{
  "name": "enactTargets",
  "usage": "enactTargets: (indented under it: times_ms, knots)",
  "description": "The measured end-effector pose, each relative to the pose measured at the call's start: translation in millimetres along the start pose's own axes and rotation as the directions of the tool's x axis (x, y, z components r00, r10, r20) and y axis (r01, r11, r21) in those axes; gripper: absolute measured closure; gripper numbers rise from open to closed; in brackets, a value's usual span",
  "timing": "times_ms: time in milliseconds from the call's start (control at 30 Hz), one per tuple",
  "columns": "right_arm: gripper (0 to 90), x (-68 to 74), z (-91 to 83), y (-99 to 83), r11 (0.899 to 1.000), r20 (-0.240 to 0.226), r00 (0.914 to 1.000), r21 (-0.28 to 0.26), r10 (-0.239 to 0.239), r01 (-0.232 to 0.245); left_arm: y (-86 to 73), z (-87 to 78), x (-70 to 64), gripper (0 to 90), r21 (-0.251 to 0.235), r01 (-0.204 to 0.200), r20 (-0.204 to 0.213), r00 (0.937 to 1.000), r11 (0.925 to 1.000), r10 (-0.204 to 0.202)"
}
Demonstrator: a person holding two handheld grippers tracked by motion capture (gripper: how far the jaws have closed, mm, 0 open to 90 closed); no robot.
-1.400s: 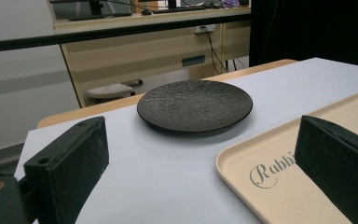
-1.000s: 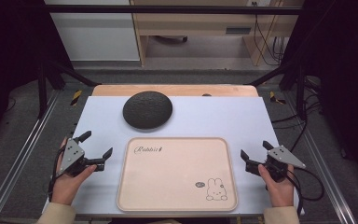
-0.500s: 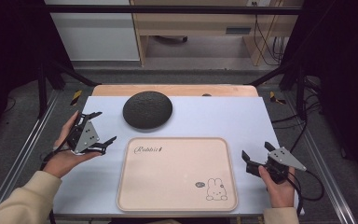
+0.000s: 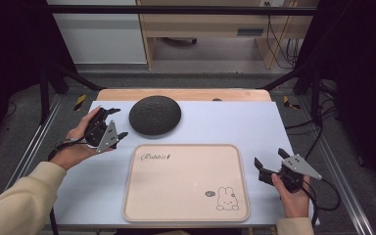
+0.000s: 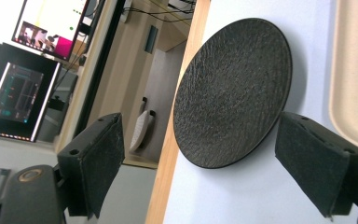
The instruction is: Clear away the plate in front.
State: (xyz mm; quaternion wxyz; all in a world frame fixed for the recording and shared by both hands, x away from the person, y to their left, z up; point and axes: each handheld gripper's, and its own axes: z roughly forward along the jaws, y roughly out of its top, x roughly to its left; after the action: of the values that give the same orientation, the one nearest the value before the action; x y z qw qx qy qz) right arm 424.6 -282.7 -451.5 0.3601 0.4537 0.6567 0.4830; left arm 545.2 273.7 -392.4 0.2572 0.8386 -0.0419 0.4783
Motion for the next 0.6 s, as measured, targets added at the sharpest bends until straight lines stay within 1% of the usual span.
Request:
enactTargets:
  times_ms: [100,167,267,333,367,400,433,467,500,533,567,600]
  knots:
    - [6.2,0.7,-0.3,1.1,1.000,0.001,1.0000,-0.005,0.005,-0.005,-4.5,9.5,-1.1,16.3,0.013,-0.042,-0.010,0.9991,0.9990,0.042]
    - [5.0,0.1,-0.9,1.2,1.000,-0.011,0.9999,-0.016,0.002,-0.003,-6.2,13.3,-1.3,17.0,0.017,-0.050,-0.012,0.9987,0.9986,0.050]
    - [5.1,0.2,-1.4,1.4,1.000,-0.014,0.9999,-0.021,-0.001,0.001,-7.7,16.9,-2.9,17.8,0.006,-0.066,-0.011,0.9978,0.9978,0.066]
    - [5.2,0.2,-1.0,0.9,1.000,-0.016,0.9999,-0.015,-0.004,0.003,-7.5,16.8,-3.2,18.8,0.007,-0.091,-0.010,0.9958,0.9958,0.091]
    - [5.3,0.2,-0.6,0.7,1.000,-0.016,0.9999,-0.013,-0.005,0.005,-6.1,16.5,-2.7,19.1,0.015,-0.105,-0.006,0.9944,0.9944,0.105]
    - [5.3,0.3,-0.6,0.7,1.000,-0.016,0.9999,-0.012,-0.005,0.005,-4.7,15.7,-1.9,19.2,0.024,-0.145,-0.008,0.9894,0.9891,0.145]
    - [5.3,0.2,-0.6,0.8,1.000,-0.016,0.9999,-0.013,-0.005,0.004,-4.7,15.7,-1.9,19.2,0.024,-0.145,-0.008,0.9894,0.9891,0.145]
    - [5.3,0.2,-0.9,0.9,1.000,-0.016,0.9999,-0.014,-0.002,0.002,-2.7,14.8,-0.8,19.4,0.028,-0.172,-0.011,0.9850,0.9847,0.172]
    - [5.5,0.2,-1.1,1.0,1.000,-0.015,0.9999,-0.015,-0.002,0.002,1.0,12.9,1.4,19.7,0.027,-0.207,-0.012,0.9782,0.9779,0.208]
    - [5.5,0.2,-1.1,1.0,1.000,-0.015,0.9999,-0.015,-0.002,0.002,1.0,12.9,1.4,19.7,0.027,-0.207,-0.012,0.9782,0.9779,0.208]
    - [5.5,0.3,-1.5,1.0,1.000,-0.017,0.9999,-0.015,-0.001,0.001,3.3,13.8,0.9,19.9,0.037,-0.256,-0.003,0.9667,0.9661,0.256]
    - [5.5,0.5,-1.3,1.0,1.000,-0.017,0.9999,-0.016,-0.001,0.000,2.9,16.1,-1.1,20.2,0.029,-0.263,0.003,0.9647,0.9643,0.263]
